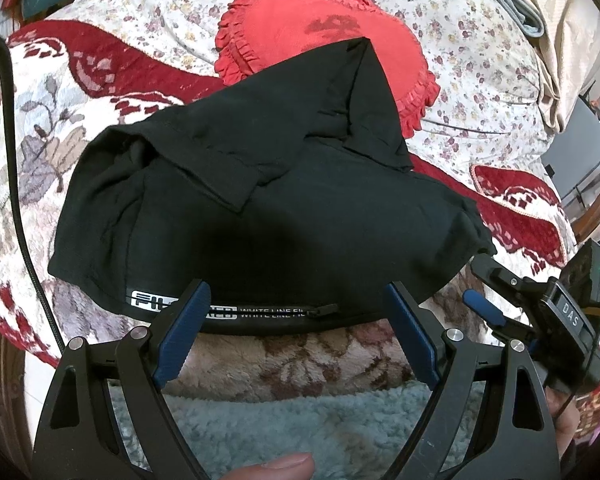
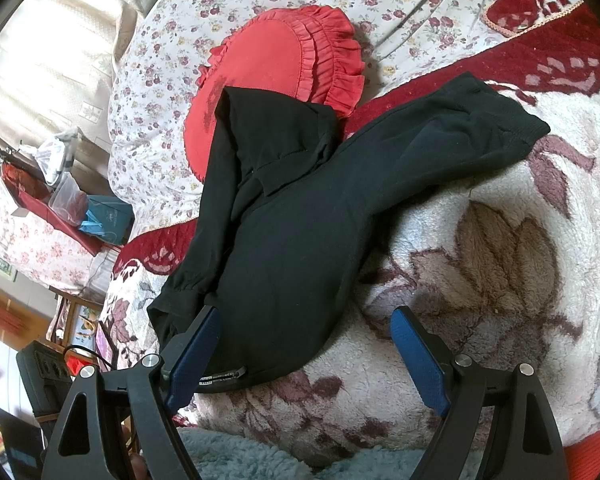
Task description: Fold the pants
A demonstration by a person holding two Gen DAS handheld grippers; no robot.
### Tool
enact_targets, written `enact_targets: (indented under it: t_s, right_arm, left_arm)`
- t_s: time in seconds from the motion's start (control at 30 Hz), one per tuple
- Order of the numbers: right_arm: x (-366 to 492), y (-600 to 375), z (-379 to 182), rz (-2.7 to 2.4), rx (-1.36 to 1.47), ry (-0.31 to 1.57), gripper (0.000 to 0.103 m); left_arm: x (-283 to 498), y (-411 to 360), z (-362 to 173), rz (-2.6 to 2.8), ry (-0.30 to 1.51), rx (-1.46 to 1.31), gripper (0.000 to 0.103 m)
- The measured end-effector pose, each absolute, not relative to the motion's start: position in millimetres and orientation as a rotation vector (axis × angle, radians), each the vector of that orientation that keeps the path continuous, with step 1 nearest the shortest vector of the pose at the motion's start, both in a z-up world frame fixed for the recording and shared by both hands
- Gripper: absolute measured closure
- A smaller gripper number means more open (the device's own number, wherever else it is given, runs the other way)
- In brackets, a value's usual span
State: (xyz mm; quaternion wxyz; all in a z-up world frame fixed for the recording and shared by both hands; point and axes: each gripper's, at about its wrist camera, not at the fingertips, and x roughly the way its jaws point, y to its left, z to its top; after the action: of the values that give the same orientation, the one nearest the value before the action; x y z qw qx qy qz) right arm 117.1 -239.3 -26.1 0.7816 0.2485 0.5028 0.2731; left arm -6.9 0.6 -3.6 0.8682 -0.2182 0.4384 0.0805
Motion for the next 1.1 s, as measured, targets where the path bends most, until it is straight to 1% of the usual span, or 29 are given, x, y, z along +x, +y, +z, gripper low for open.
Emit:
enact_targets:
  t_s: [0.43, 1.1]
  right_arm:
    - [117.4, -239.3, -25.7, 0.593, 0.532, 1.085, 0.018]
    - [117.1, -240.6, -24.8, 0.591, 0.532, 1.085, 0.018]
  left_arm:
    - [-6.8, -0.5, 2.5, 0.153, 0.918, -0.484, 0.015]
    - [0.8, 5.0, -9.8, 0.145, 0.952, -0.505, 0.015]
